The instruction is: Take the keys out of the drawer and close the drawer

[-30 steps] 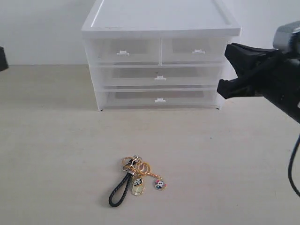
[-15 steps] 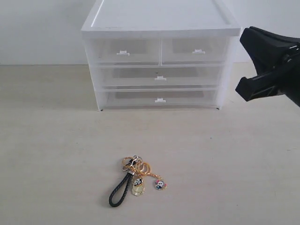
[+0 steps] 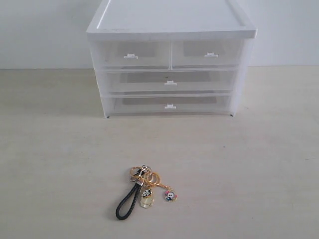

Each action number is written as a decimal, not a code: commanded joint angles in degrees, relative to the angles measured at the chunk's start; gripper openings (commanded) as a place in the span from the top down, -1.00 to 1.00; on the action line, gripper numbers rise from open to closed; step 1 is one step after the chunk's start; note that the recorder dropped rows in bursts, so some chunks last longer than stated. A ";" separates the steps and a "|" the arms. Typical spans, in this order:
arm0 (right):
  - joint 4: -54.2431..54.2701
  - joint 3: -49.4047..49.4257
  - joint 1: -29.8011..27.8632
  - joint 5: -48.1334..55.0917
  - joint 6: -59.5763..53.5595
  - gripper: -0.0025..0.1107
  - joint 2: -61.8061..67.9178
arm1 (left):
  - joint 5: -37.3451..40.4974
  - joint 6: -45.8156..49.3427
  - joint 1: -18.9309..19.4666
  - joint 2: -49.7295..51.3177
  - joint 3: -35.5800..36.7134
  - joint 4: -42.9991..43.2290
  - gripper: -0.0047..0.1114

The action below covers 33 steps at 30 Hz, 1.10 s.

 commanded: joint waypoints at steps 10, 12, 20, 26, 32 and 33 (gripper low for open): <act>0.20 11.22 -7.67 8.03 2.74 0.96 -24.15 | 0.42 0.21 -0.26 -0.40 0.21 -0.11 0.85; 0.20 11.22 -7.67 14.22 2.74 0.96 -28.18 | 0.42 0.21 -0.26 -0.40 0.21 -0.11 0.85; 0.09 11.22 -7.67 21.14 2.39 0.96 -28.18 | 0.55 0.21 -0.26 -0.52 0.21 0.17 0.85; 0.12 11.22 -7.67 23.82 0.44 0.96 -28.18 | 0.55 0.21 -0.26 -0.52 0.21 0.17 0.85; 7.19 11.22 -7.67 27.76 -7.22 0.96 -28.18 | 0.66 0.21 -0.26 -0.52 0.21 0.06 0.85; 8.42 11.22 -7.67 27.76 -7.33 0.96 -28.18 | 0.66 0.21 -0.26 -0.52 0.21 0.06 0.85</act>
